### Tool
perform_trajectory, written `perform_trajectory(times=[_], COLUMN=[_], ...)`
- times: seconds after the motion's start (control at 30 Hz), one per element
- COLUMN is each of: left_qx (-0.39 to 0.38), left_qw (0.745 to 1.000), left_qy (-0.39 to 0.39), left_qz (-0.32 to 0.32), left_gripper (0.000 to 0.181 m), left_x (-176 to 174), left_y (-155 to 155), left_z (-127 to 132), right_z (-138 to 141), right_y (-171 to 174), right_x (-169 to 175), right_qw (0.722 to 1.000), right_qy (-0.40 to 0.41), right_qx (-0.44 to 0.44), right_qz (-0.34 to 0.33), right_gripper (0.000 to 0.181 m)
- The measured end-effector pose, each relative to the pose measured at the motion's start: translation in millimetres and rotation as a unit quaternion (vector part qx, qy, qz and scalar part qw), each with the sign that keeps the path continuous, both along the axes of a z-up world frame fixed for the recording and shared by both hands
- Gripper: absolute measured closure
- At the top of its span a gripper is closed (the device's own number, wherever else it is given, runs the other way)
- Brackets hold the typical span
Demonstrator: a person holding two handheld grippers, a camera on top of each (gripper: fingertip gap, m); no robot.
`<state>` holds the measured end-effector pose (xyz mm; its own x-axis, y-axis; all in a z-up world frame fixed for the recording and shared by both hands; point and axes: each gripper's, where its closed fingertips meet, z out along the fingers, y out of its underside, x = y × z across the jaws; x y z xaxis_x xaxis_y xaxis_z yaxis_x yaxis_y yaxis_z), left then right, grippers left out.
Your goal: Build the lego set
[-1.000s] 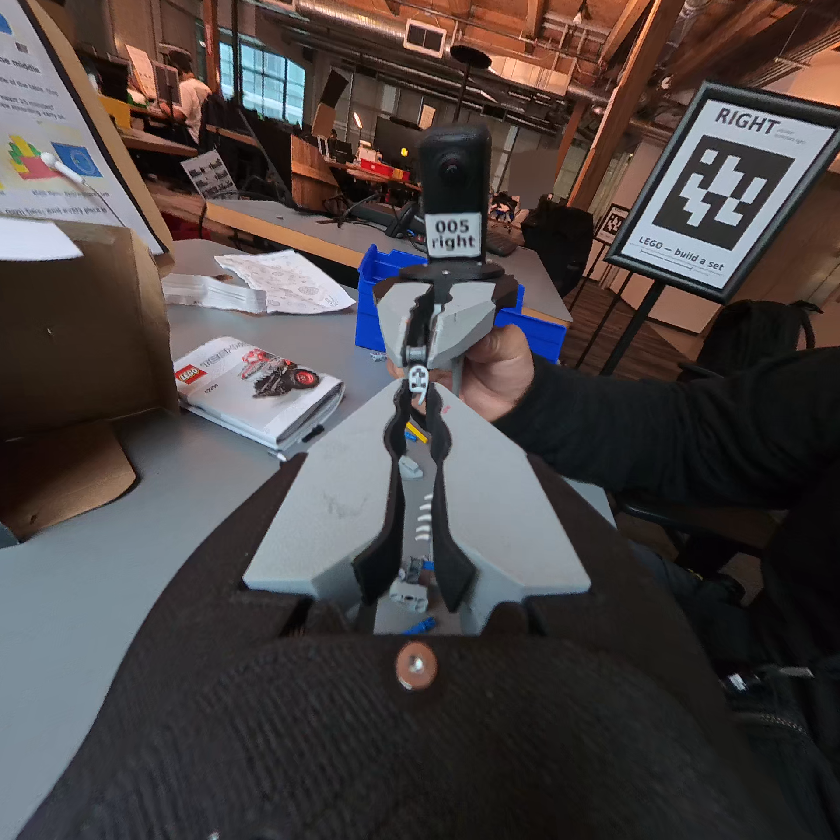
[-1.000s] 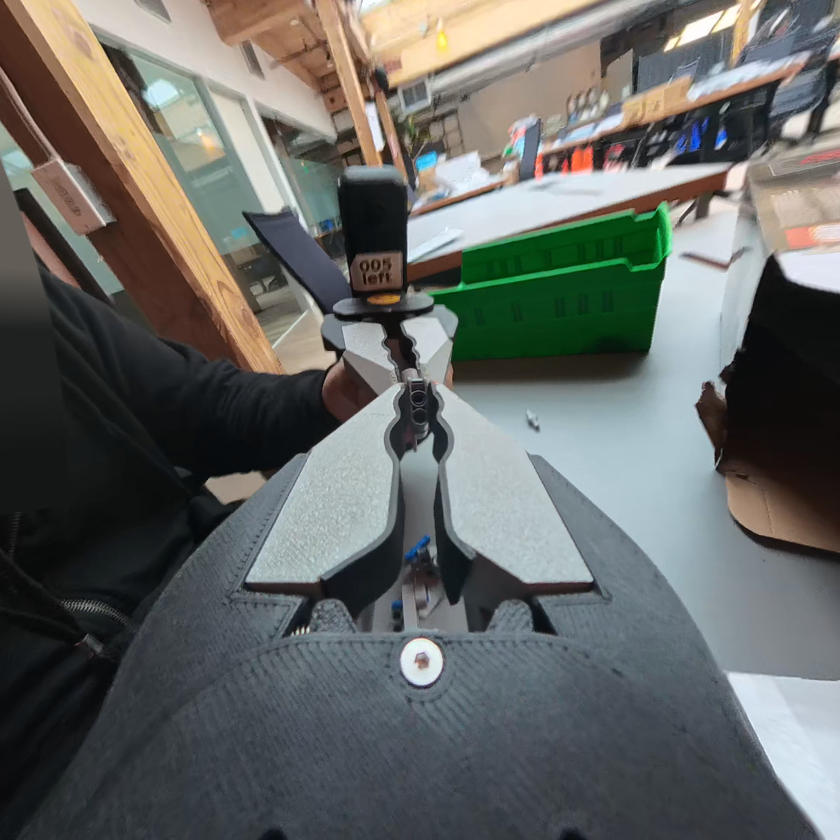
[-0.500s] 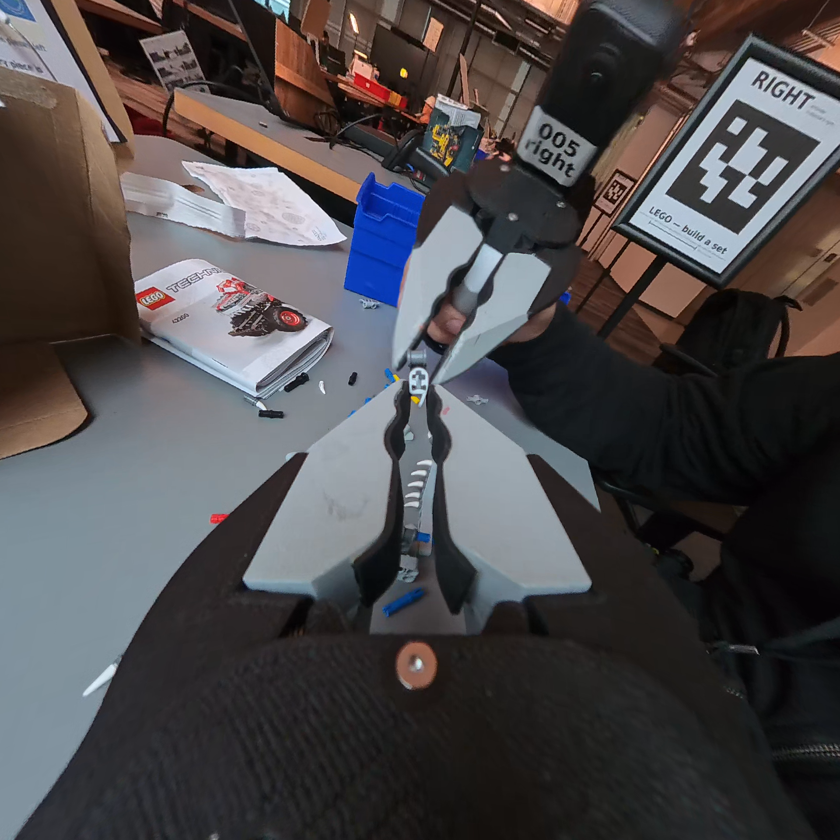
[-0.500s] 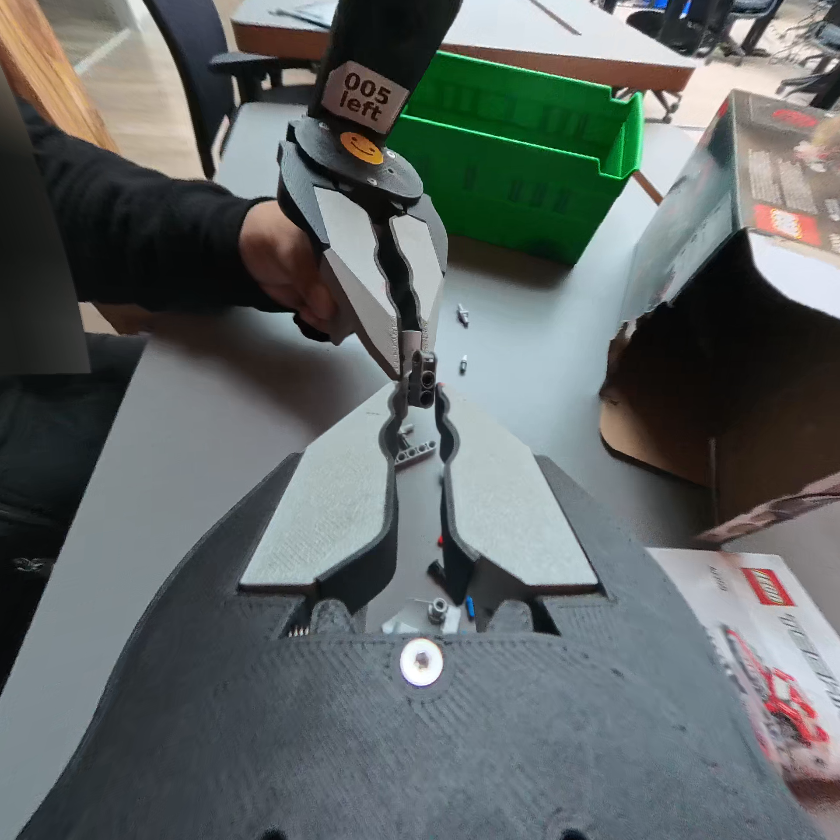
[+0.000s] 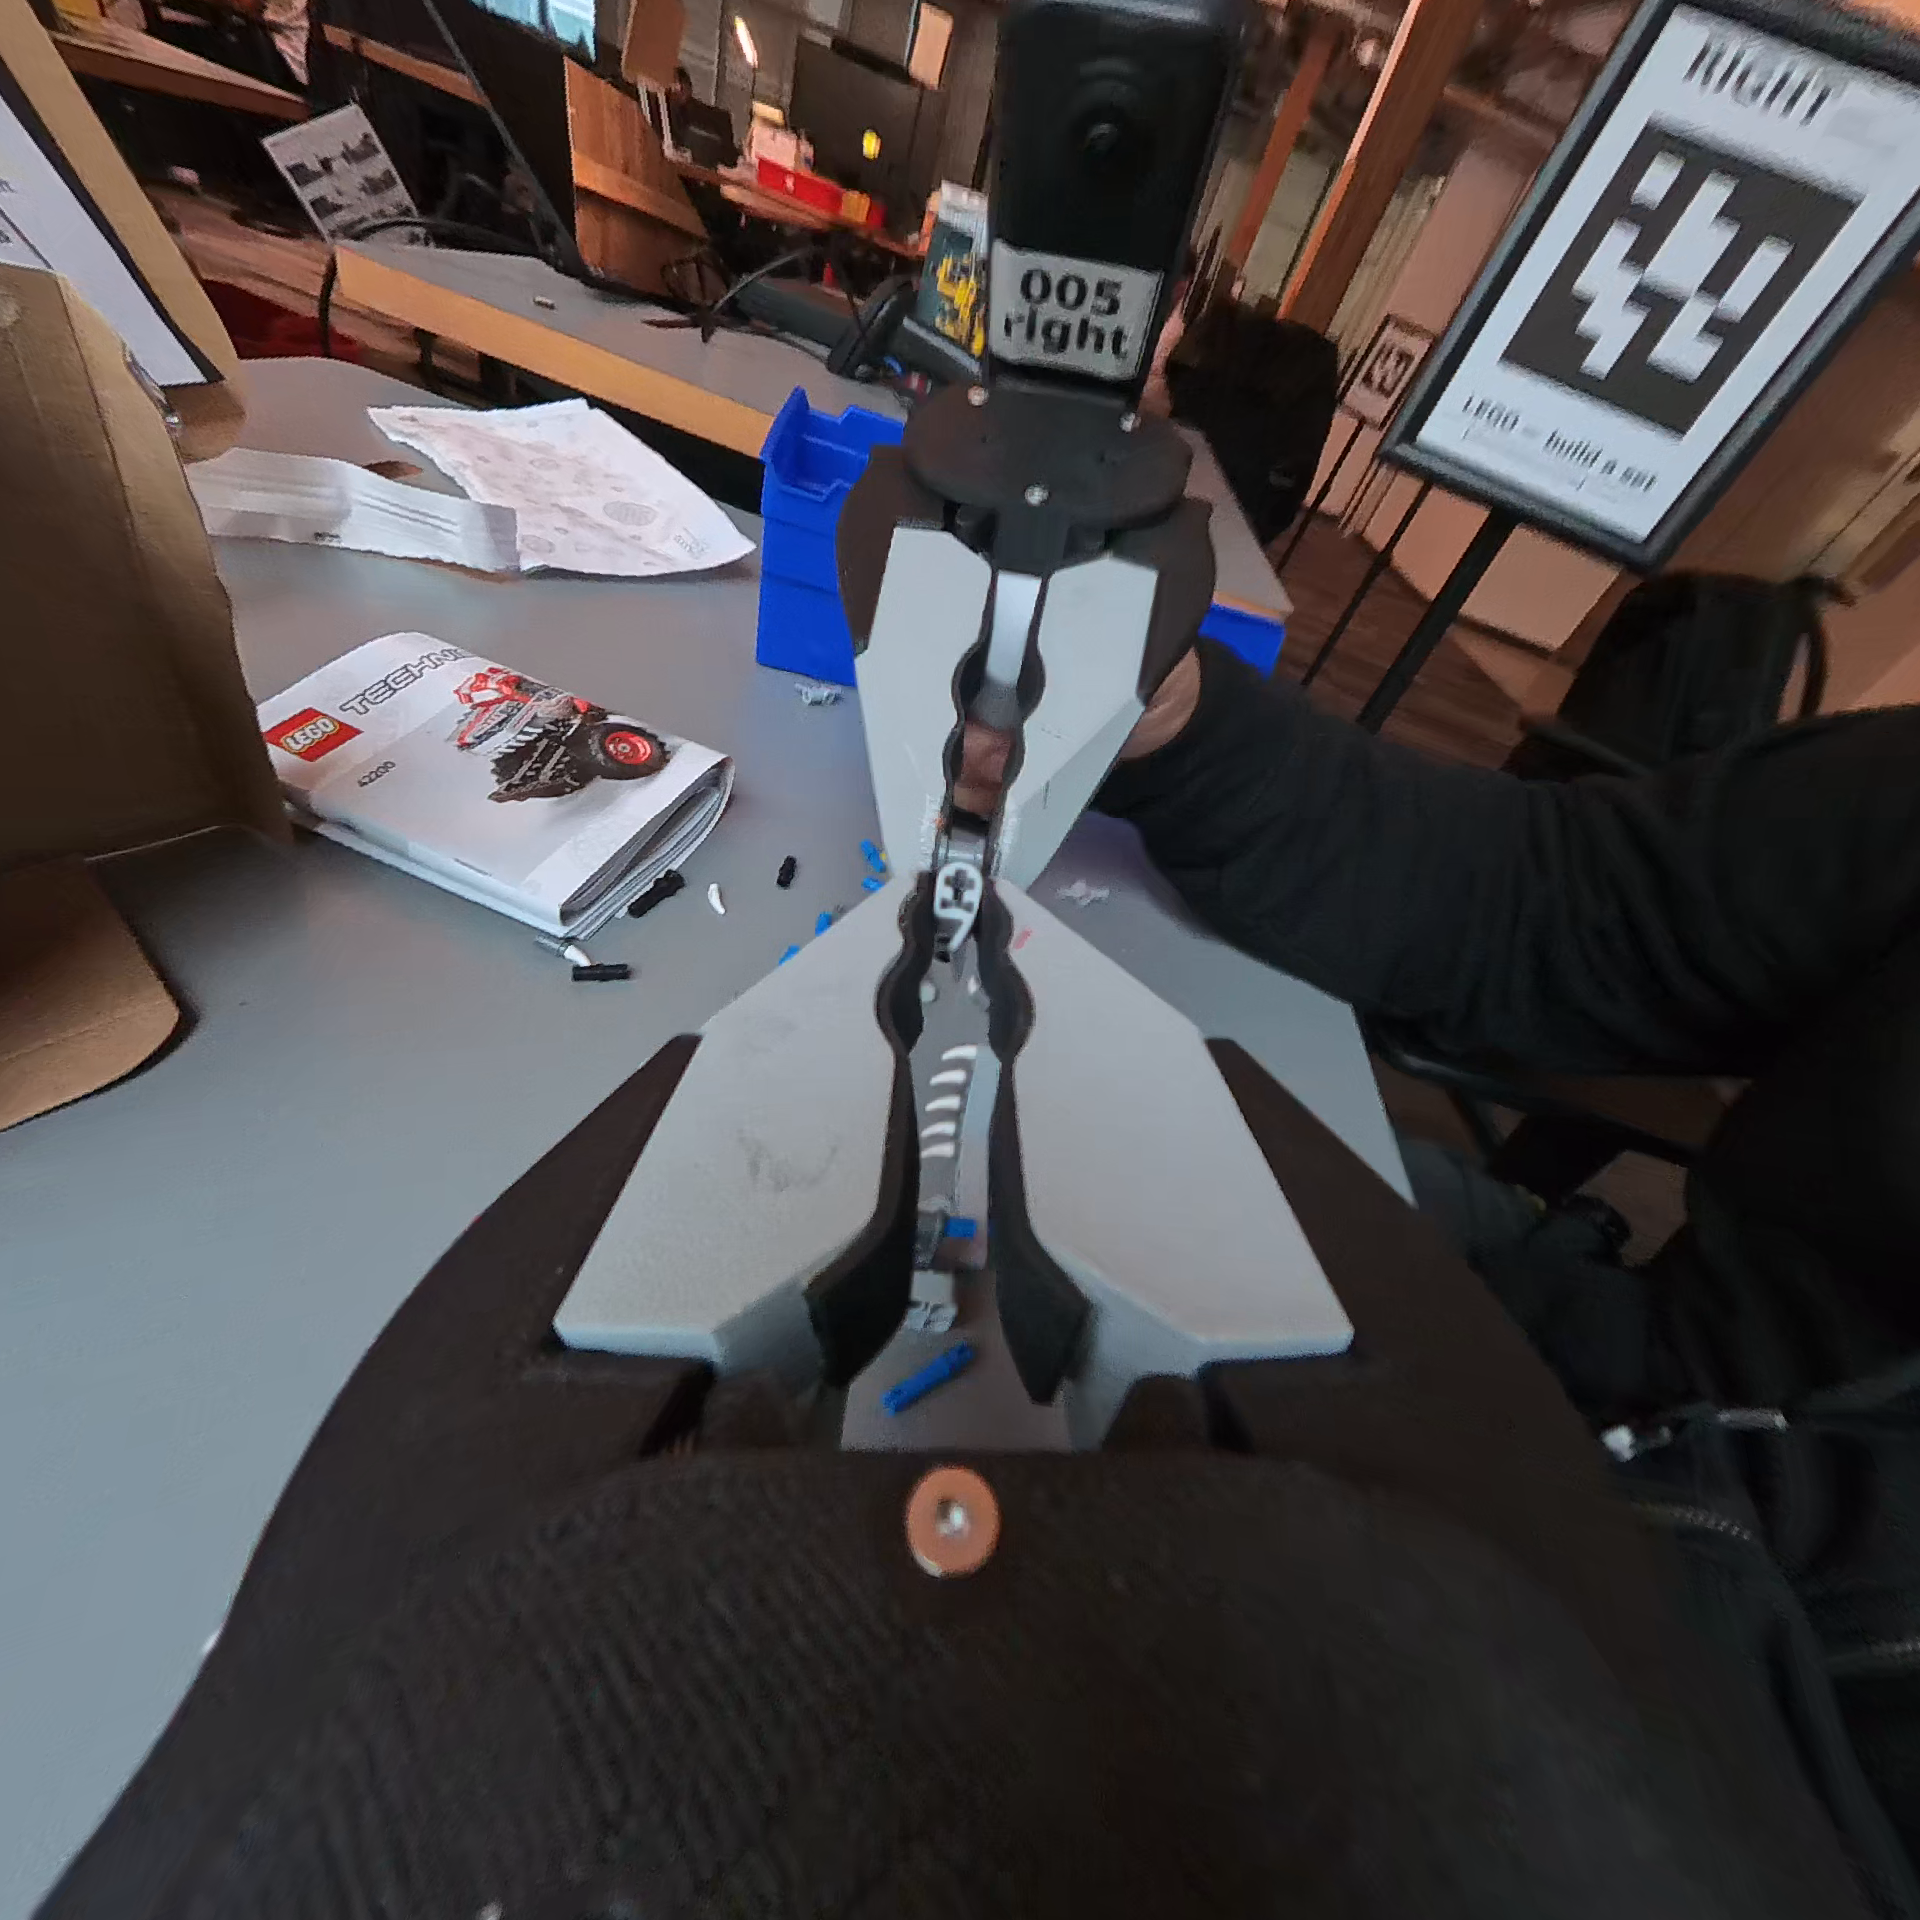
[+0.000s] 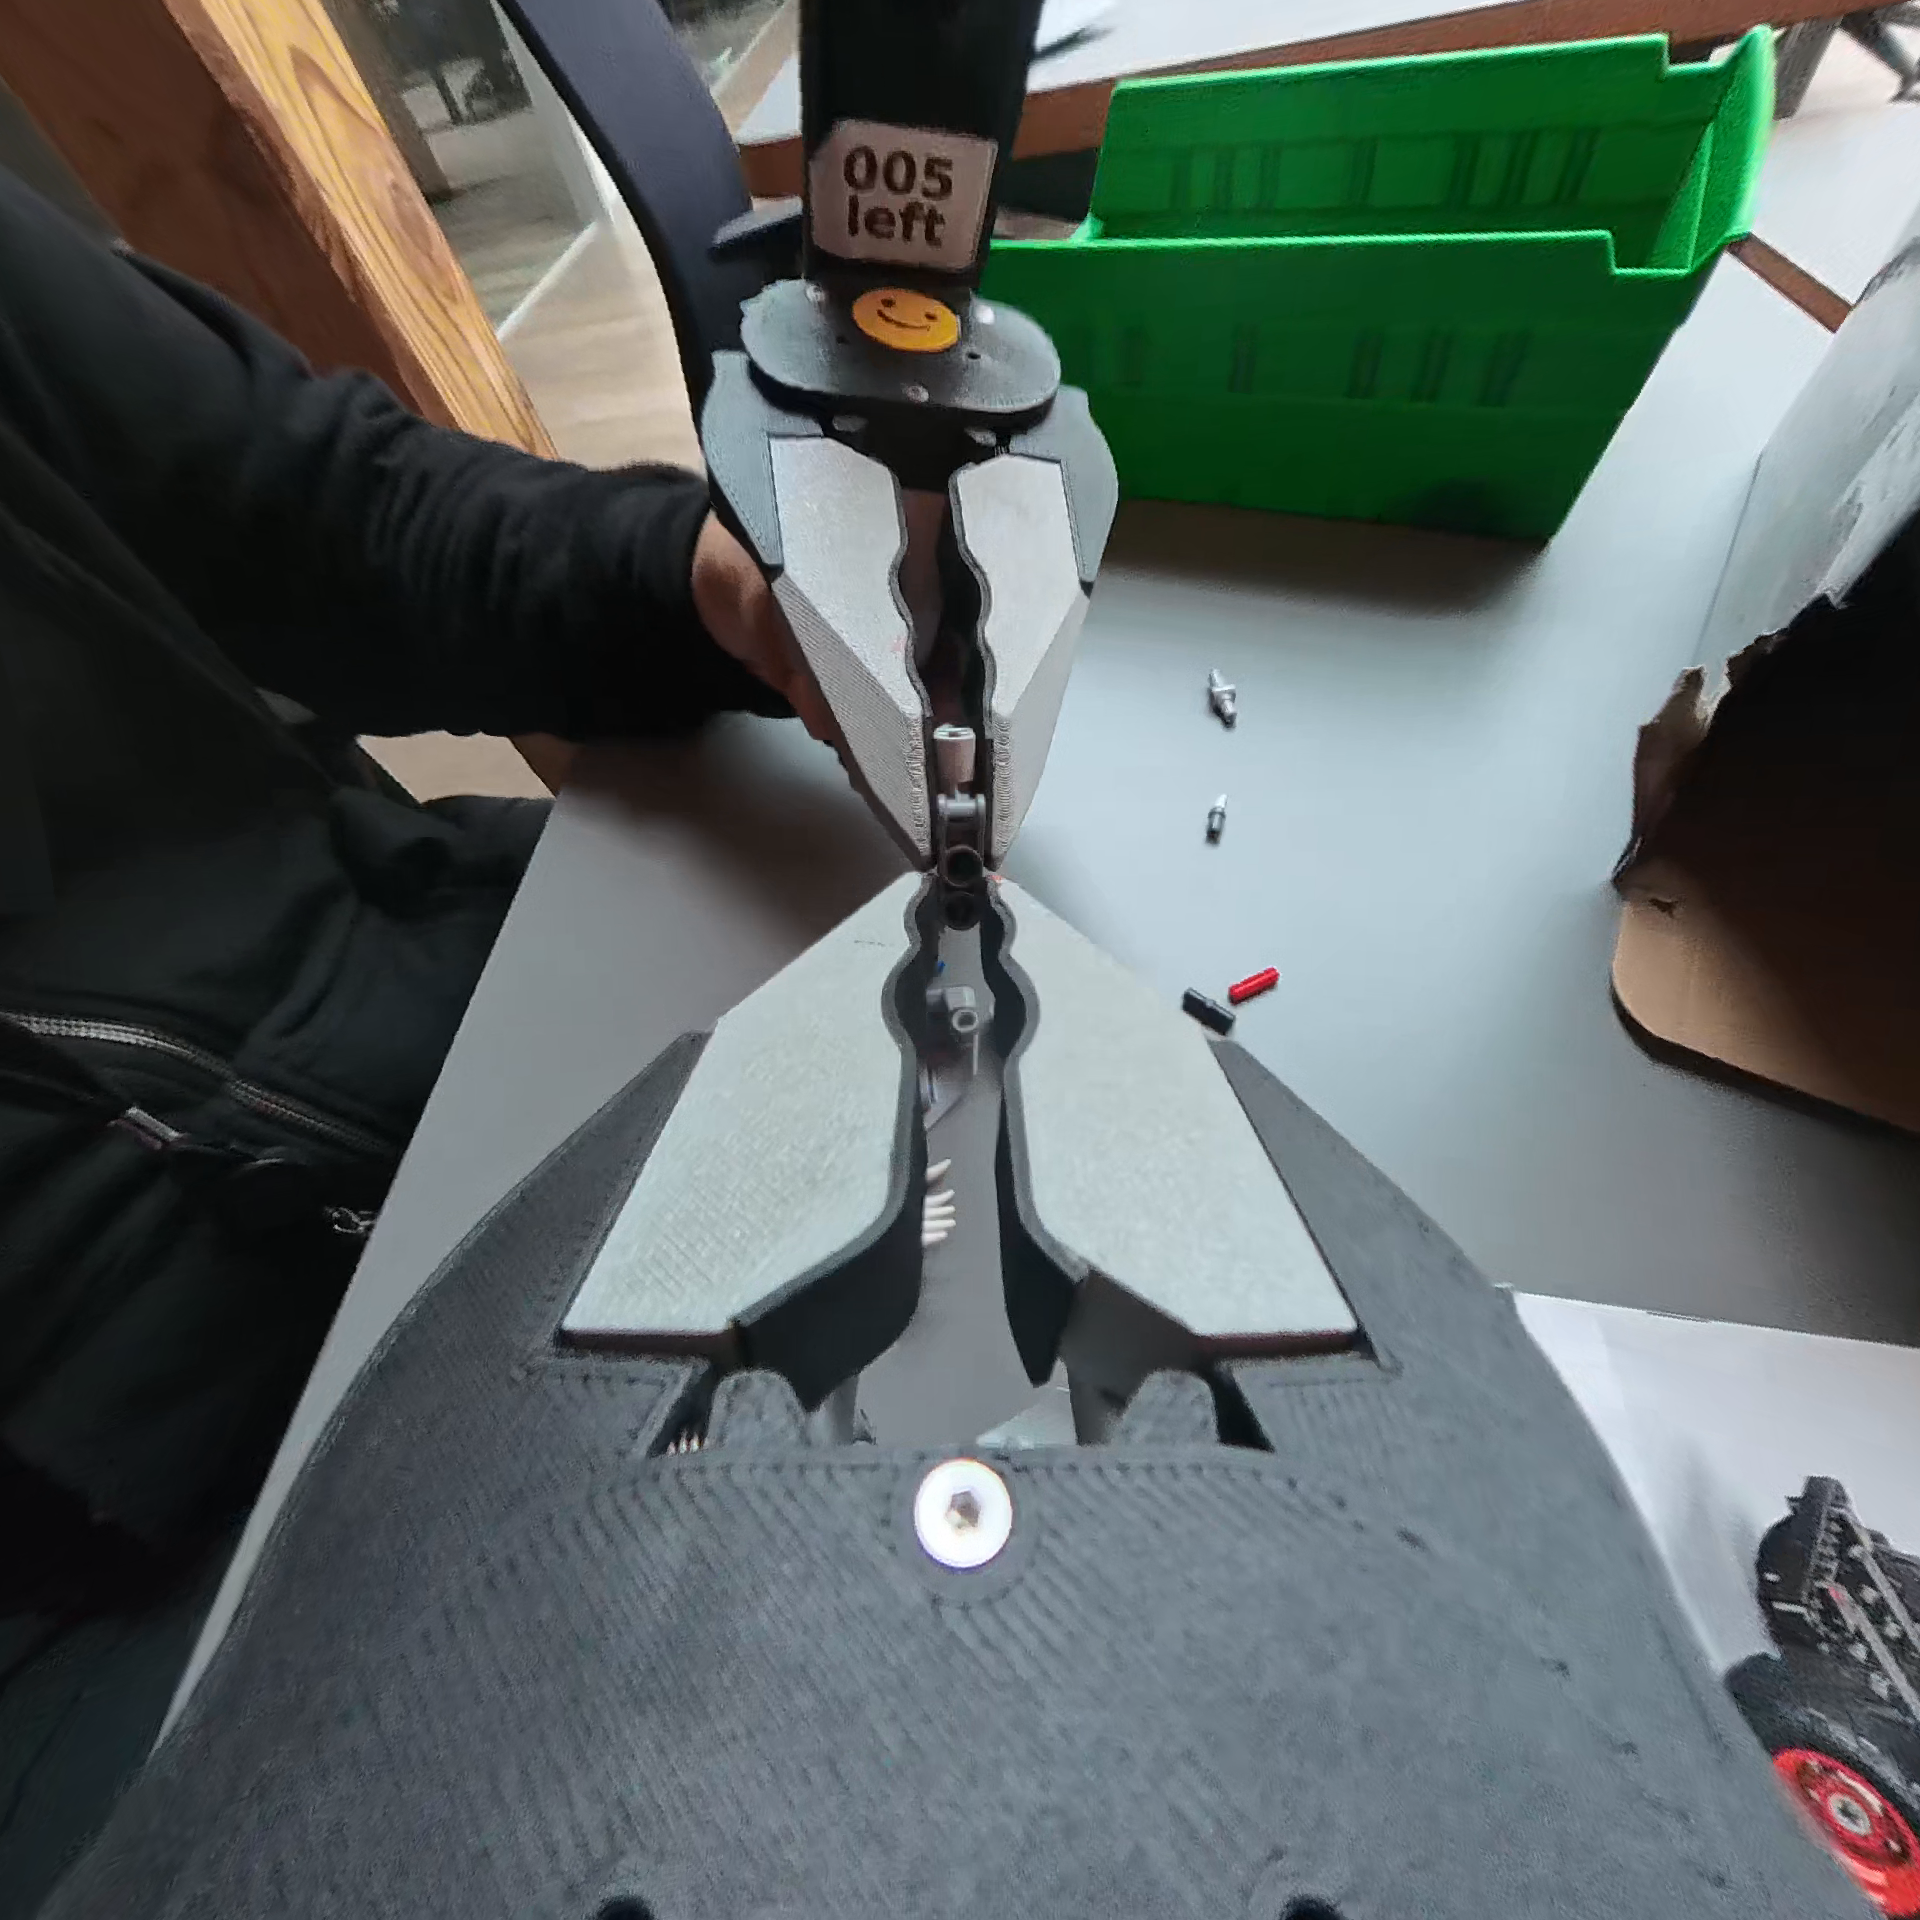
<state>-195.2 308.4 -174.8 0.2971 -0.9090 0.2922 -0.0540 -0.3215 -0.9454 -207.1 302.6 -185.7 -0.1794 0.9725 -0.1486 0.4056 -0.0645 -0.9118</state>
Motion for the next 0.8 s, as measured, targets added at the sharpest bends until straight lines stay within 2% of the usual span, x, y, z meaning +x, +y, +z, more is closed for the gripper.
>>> perform_trajectory(times=[0.07,0.17,0.3,0.4,0.43,0.47,0.5,0.53,0.57,0.6,0.67,0.73,0.8], left_qx=[0.01,-0.007,0.028,0.033,0.04,0.042,0.06,0.053,0.02,-0.004,0.002,0.02,0.009], left_qw=[1.0,1.0,0.995,0.993,0.992,0.986,0.976,0.982,0.996,1.0,1.0,0.998,0.996], left_qy=[0.027,0.026,0.098,0.109,0.117,0.159,0.205,0.177,0.081,0.026,0.027,0.055,0.094], left_qz=[0.003,-0.013,-0.009,-0.014,-0.013,0.008,0.04,0.042,0.021,0.009,0.007,-0.002,-0.002], left_gripper=[0.176,0.175,0.175,0.175,0.175,0.175,0.175,0.175,0.175,0.175,0.176,0.176,0.176], left_x=[-3,-5,-6,-3,-3,-10,-26,-33,-29,-26,-17,-8,-4], left_y=[0,-3,-5,-9,-9,-4,7,9,6,6,9,6,7], left_z=[-4,-3,-17,-17,-19,-29,-40,-34,-11,2,1,-8,-25], right_z=[-3,-3,-15,-13,-14,-13,-2,21,38,45,50,47,50], right_y=[1,0,-1,-3,0,18,33,31,29,32,36,21,16], right_x=[-3,-3,-1,4,7,18,34,48,60,68,70,63,58], right_qw=[0.999,0.998,0.986,0.983,0.981,0.974,0.974,0.985,0.989,0.99,0.987,0.992,0.99], right_qy=[-0.008,-0.018,-0.068,-0.065,-0.069,-0.084,-0.064,0.0,0.049,0.07,0.101,0.104,0.135], right_qx=[0.032,0.065,0.148,0.17,0.177,0.198,0.193,0.146,0.113,0.095,0.083,0.053,0.017], right_qz=[-0.009,-0.014,-0.023,-0.018,-0.023,-0.065,-0.095,-0.088,-0.079,-0.083,-0.098,-0.049,-0.033], right_gripper=[0.177,0.178,0.177,0.177,0.177,0.177,0.177,0.177,0.179,0.178,0.178,0.178,0.178])
